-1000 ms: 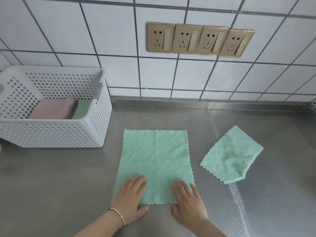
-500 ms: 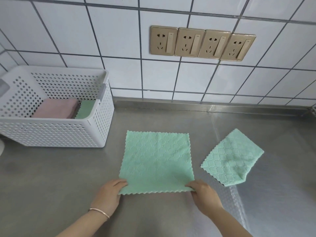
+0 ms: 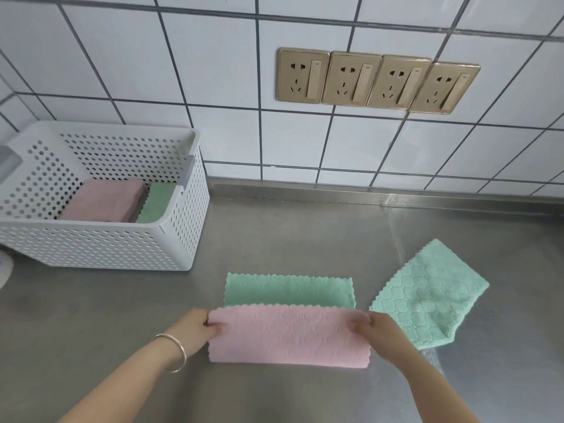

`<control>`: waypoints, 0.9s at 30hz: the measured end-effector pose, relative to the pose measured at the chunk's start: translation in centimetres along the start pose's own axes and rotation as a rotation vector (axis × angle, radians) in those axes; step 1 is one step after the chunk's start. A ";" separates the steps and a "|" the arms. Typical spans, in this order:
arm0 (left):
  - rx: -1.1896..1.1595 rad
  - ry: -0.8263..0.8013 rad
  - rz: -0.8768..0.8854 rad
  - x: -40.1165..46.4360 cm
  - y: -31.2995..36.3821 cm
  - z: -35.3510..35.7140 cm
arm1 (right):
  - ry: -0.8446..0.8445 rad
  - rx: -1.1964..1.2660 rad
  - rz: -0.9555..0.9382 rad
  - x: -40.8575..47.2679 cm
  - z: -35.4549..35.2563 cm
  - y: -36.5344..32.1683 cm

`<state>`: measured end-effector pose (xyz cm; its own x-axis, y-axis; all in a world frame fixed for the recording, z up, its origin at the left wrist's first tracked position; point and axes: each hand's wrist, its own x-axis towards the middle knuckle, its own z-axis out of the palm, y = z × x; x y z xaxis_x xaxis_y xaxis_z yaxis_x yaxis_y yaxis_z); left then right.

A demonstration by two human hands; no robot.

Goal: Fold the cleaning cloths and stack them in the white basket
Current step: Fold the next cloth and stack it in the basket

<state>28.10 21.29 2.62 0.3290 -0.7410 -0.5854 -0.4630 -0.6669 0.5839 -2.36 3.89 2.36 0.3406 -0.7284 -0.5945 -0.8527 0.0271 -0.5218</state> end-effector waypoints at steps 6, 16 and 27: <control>-0.115 0.189 -0.118 4.1 1.3 0.4 | 0.150 0.037 0.055 3.4 0.3 -2.7; -0.154 0.360 -0.201 8.0 0.7 1.7 | 0.297 0.040 0.125 5.9 1.4 -3.2; 0.048 0.435 -0.233 8.5 1.0 2.2 | 0.441 0.120 0.148 6.7 2.4 -2.9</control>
<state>28.66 14.45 -2.98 0.7368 -0.5433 -0.4024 -0.3699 -0.8221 0.4327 3.34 0.52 -1.58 -0.0035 -0.9310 -0.3650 -0.8188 0.2122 -0.5334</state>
